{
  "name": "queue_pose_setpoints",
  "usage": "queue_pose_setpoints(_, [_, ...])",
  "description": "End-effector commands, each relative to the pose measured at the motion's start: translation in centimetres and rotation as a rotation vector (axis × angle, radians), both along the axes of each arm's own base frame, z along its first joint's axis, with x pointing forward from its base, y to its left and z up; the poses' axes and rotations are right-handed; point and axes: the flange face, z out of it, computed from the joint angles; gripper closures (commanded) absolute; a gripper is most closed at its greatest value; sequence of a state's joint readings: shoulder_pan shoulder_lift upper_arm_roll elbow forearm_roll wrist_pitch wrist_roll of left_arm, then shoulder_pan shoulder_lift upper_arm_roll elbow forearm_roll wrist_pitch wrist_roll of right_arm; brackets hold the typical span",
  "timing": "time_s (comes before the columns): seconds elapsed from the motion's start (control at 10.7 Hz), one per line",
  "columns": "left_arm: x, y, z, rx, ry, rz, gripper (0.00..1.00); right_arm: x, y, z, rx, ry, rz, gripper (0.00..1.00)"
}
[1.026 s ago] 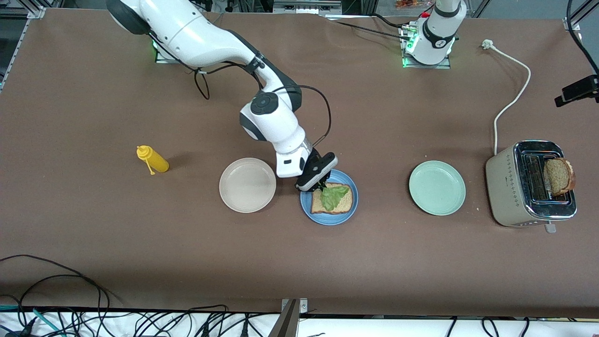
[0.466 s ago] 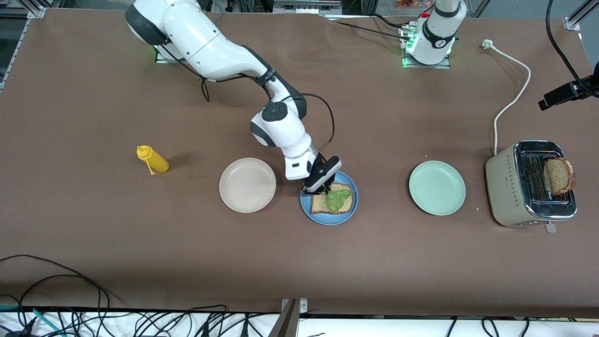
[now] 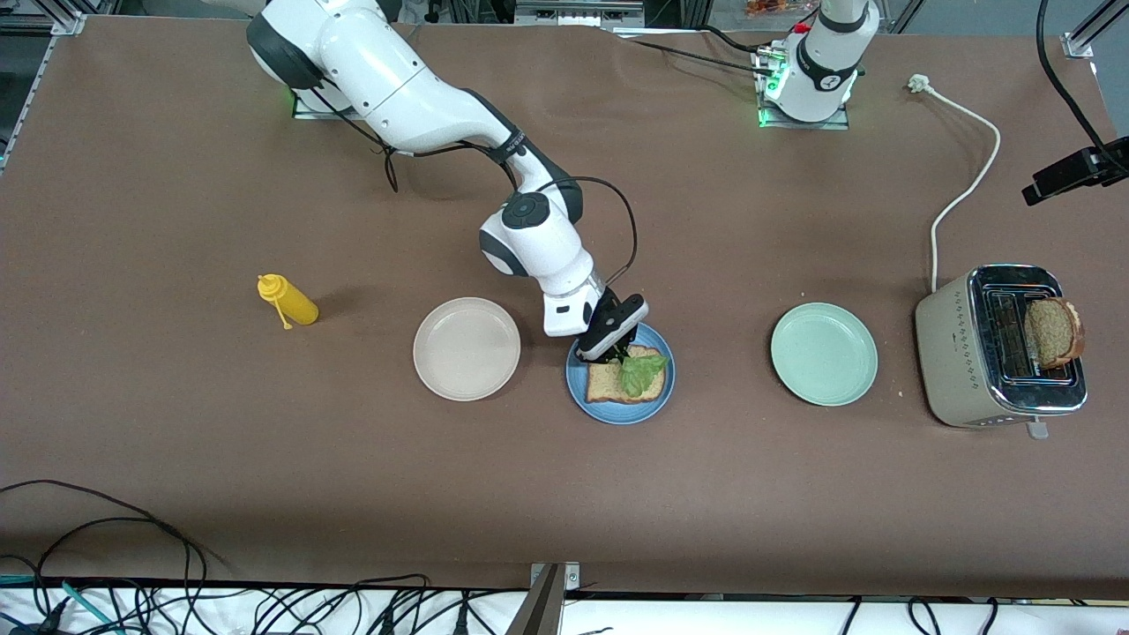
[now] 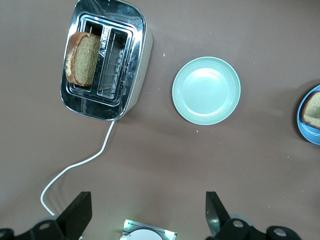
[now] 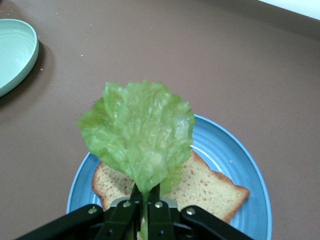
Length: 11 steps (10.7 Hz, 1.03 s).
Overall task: Make sandwich in blue plate with both arms
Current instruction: 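Lower the lettuce onto the bread and open the right gripper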
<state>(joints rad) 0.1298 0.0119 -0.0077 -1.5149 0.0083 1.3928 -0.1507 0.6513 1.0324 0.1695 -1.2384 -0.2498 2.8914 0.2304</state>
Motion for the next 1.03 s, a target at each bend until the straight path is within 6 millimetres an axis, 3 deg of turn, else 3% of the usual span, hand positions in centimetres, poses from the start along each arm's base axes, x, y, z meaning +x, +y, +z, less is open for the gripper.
queue_pose_setpoints(0.0, [-0.36,0.57,0.87,0.006,-0.001,-0.044,0.00,0.24,0.54,-0.39,0.001,-0.030,0.006,1.00])
queue_pose_setpoints(0.47, [-0.33,0.64,0.79,0.004,0.001,-0.043,0.00,0.21,0.52,-0.76,0.003,-0.025,0.001,0.98])
queue_pose_setpoints(0.56, [-0.33,0.64,0.79,0.004,0.001,-0.043,0.00,0.22,0.51,-0.76,0.005,-0.024,-0.001,0.90])
queue_pose_setpoints(0.65, [-0.37,0.63,0.87,0.005,-0.001,-0.043,0.00,0.14,0.60,-0.74,0.007,-0.024,0.000,0.60])
queue_pose_setpoints(0.93, [-0.33,0.64,0.79,0.004,0.001,-0.043,0.00,0.16,0.63,-0.52,0.025,-0.033,-0.001,0.21])
